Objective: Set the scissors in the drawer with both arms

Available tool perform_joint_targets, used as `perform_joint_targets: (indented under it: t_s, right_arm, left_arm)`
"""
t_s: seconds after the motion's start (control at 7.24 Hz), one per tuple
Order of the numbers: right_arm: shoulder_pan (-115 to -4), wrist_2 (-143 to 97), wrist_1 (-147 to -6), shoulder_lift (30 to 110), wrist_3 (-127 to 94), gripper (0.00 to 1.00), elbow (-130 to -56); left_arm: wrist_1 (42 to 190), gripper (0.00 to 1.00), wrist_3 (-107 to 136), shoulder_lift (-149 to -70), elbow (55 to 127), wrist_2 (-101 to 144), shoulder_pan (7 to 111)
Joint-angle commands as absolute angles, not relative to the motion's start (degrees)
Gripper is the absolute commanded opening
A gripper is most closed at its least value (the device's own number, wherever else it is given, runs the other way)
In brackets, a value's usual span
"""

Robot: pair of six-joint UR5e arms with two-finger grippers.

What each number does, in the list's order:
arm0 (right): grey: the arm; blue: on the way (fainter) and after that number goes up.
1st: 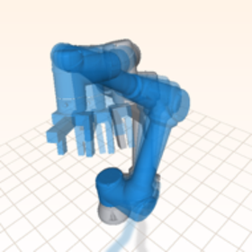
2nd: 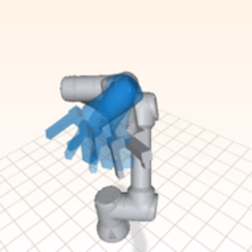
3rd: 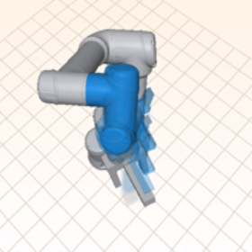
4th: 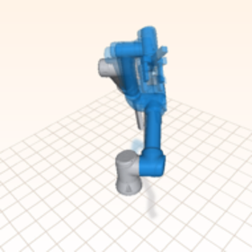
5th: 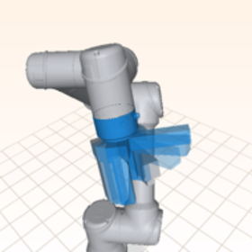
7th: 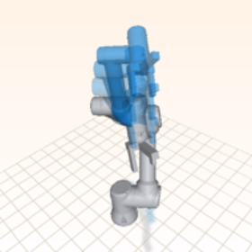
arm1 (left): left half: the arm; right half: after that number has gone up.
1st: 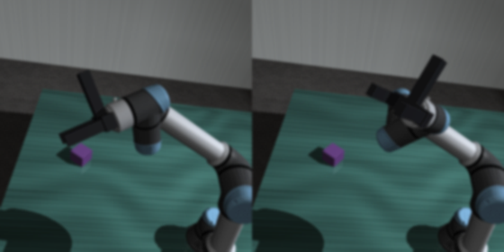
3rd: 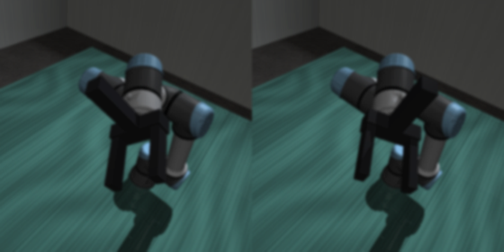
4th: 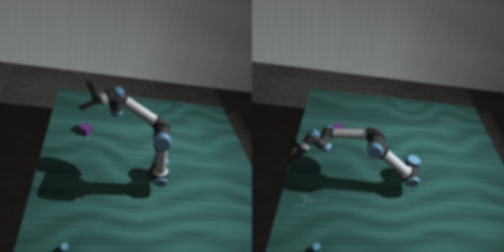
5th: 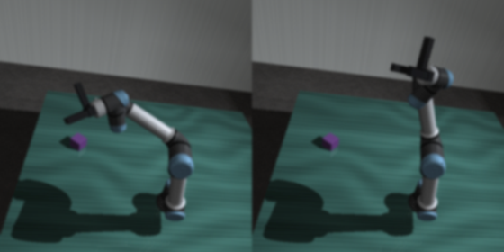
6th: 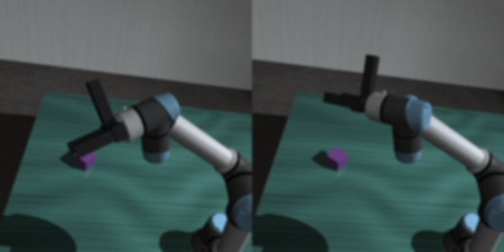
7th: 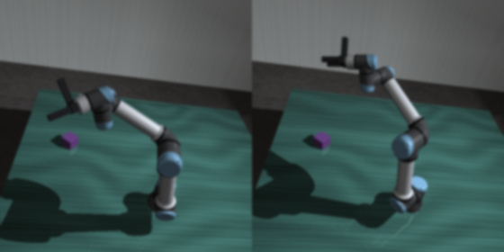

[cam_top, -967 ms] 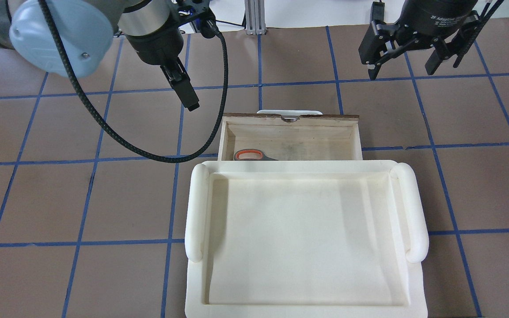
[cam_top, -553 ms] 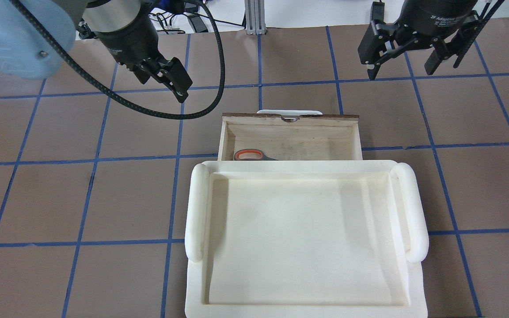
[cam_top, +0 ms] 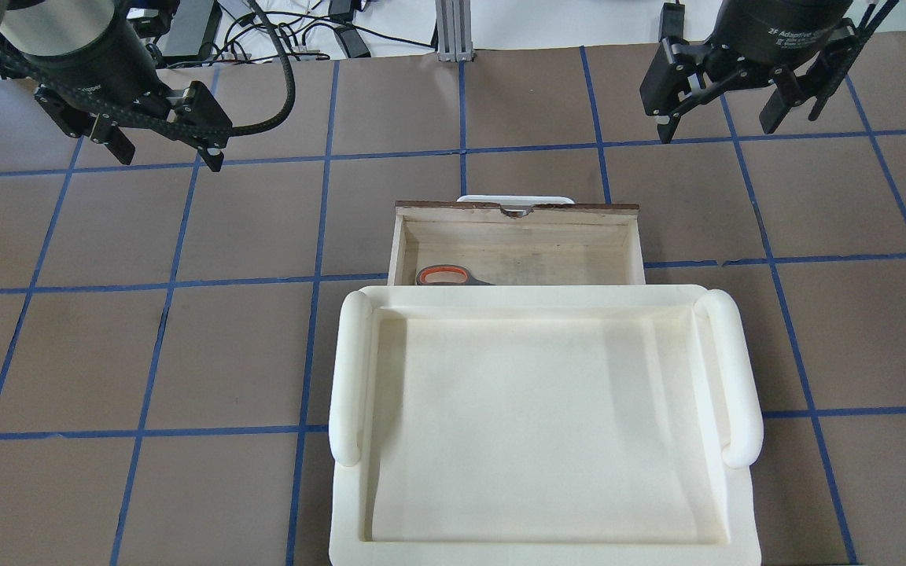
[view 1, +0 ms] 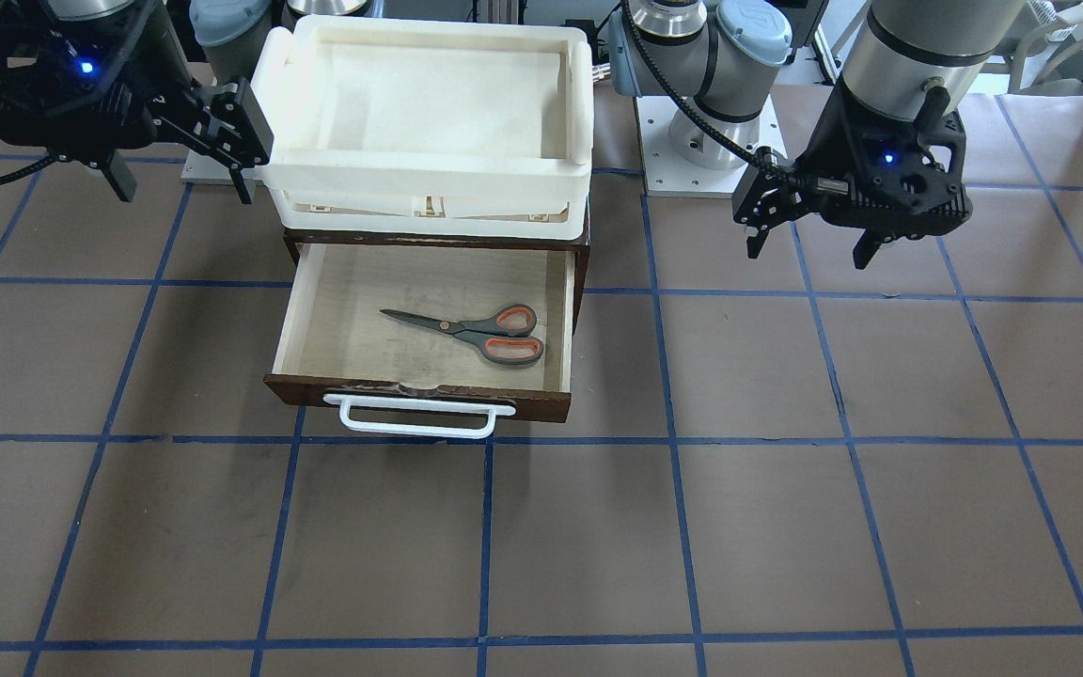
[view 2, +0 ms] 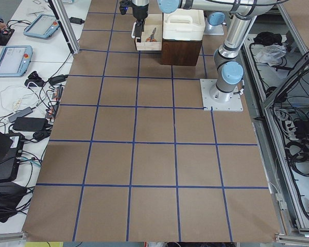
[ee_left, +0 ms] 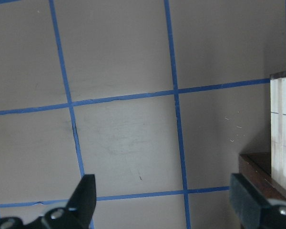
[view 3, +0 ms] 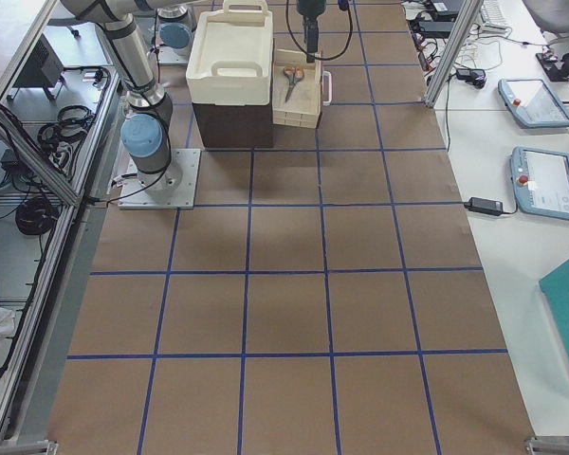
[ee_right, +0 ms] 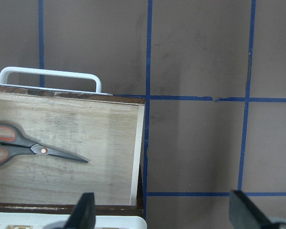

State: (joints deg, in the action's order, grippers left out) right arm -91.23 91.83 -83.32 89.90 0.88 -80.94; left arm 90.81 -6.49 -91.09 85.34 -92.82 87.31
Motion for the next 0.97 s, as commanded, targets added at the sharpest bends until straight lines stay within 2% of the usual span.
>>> perform_joint_targets:
  t_s: [0.0,0.14,0.28,0.83]
  right_arm:
    - [-91.23,91.85,-83.32,89.91,0.88,1.00,-80.95]
    - [-91.23,91.85,-83.23,89.83,0.88,1.00,-80.95]
    - [-91.14,91.93,-83.32,89.91,0.88,1.00,-81.56]
    - [-91.14,92.11,-83.50,90.88,0.88,1.00,-82.88]
  left_arm:
    - [90.79,0.99,1.65,-90.79,85.25,-88.87,87.36]
    - [91.05,0.92,3.24,-90.62,85.34,-89.03,87.62]
    - [91.84,0.91,4.21,-90.18,85.43,-89.03,87.63]
    - [92.11,0.93,7.12,-90.26,85.52,-89.47,90.52]
